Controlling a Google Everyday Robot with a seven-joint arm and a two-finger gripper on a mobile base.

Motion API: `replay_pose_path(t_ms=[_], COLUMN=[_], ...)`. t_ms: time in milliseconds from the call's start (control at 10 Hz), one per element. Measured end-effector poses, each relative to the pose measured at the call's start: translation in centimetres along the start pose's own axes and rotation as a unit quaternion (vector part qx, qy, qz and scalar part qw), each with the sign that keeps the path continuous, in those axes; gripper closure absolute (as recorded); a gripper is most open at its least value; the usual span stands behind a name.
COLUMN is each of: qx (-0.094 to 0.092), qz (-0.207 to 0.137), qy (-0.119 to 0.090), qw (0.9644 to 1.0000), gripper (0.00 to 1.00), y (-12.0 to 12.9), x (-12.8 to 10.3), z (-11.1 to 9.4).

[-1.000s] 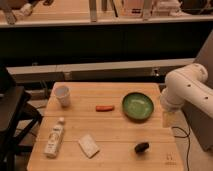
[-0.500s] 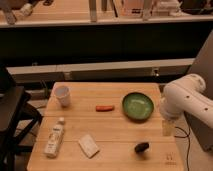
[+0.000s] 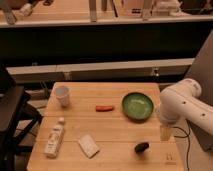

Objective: Knock the eraser over

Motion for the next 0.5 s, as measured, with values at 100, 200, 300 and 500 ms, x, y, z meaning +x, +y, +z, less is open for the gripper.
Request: replay_pose_path(t_ms=[100, 200, 300, 500], qx=[0.000, 0.000, -0.002, -0.006], qz=[0.000, -0.003, -0.006, -0.012], qy=[0.000, 0.000, -0.002, -0.002], qw=[1.0000, 1.0000, 1.0000, 0.9999], gripper=[0.20, 0.20, 0.20, 0.20], y=[0.11, 0.00, 0.02, 0.83], x=[-0.02, -0.20, -0.61, -0.99], z=[0.02, 0.10, 0.16, 0.48])
